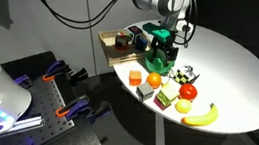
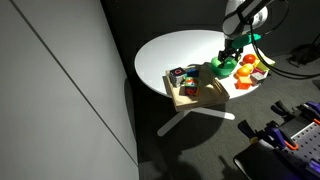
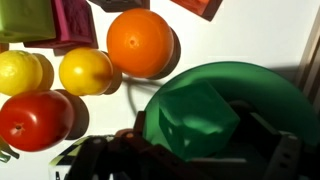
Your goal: Put the green block in the box
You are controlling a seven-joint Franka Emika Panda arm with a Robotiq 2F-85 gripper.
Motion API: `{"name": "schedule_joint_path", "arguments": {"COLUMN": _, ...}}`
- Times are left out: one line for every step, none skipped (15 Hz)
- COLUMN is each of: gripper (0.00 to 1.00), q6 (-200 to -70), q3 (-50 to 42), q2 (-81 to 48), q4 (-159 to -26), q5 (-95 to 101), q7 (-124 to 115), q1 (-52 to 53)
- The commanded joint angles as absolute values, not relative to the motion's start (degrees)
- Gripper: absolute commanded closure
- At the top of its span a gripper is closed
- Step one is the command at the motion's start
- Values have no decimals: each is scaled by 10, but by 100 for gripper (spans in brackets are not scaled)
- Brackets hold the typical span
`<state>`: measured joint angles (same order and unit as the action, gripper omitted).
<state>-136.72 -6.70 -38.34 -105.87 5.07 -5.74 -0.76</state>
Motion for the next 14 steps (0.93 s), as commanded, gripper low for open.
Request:
{"name": "schedule_joint_path", "arguments": {"gripper": 17, "q6": -1373, "q3": -75, "q2": -391, "q4": -1051, "q5": 66, "q7": -71, "q1": 0}}
{"name": "schedule_joint_path", "arguments": {"gripper": 25, "q6": -1373, "q3": -76, "q2": -393, "q4": -1050, "q5": 66, "q7": -72, "q1": 0}}
{"name": "schedule_joint_path", "arguments": {"gripper": 34, "q6": -1373, "q3": -76, "q2": -394, "q4": -1049, "q5": 65, "q7": -73, "q1": 0}}
{"name": "schedule_joint_path", "arguments": {"gripper": 42, "q6": -1372, "q3": -76, "q2": -395, "q4": -1049, "q5": 65, "q7": -73, "q1": 0}}
{"name": "schedule_joint_path", "arguments": {"gripper": 51, "q6": -1371, "q3": -76, "q2": -395, "q4": -1048, "q5": 65, "q7": -73, "q1": 0}}
{"name": "schedule_joint_path", "arguments": {"gripper": 58, "q6": -1371, "q3": -76, "q2": -395, "q4": -1048, "q5": 65, "q7": -73, "q1": 0}}
{"name": "schedule_joint_path", "arguments": {"gripper": 59, "q6": -1370, "q3": -76, "q2": -392, "q4": -1049, "q5": 64, "q7": -73, "q1": 0}}
{"name": "schedule_joint_path", "arguments": {"gripper": 61, "q6": -1370, "q3": -76, "q2": -390, "q4": -1051, "q5": 64, "q7": -74, "q1": 0}}
{"name": "schedule_joint_path", "arguments": {"gripper": 63, "q6": -1371, "q3": -76, "q2": -385, "q4": -1053, "q5": 64, "q7": -74, "q1": 0}}
{"name": "schedule_joint_path", "arguments": {"gripper": 65, "q6": -1371, "q3": -77, "q2": -381, "q4": -1055, "q5": 64, "q7": -77, "q1": 1}}
{"name": "schedule_joint_path", "arguments": {"gripper": 66, "q6": -1367, "q3": -75, "q2": -379, "q4": -1055, "q5": 61, "q7": -76, "q1": 0}}
{"name": "schedule_joint_path", "arguments": {"gripper": 67, "q6": -1365, "q3": -75, "q2": -376, "q4": -1055, "q5": 60, "q7": -77, "q1": 0}}
{"name": "schedule_joint_path", "arguments": {"gripper": 68, "q6": -1363, "q3": -74, "q2": -375, "q4": -1055, "q5": 59, "q7": -77, "q1": 0}}
{"name": "schedule_joint_path", "arguments": {"gripper": 68, "q6": -1362, "q3": -74, "q2": -372, "q4": -1055, "q5": 58, "q7": -78, "q1": 0}}
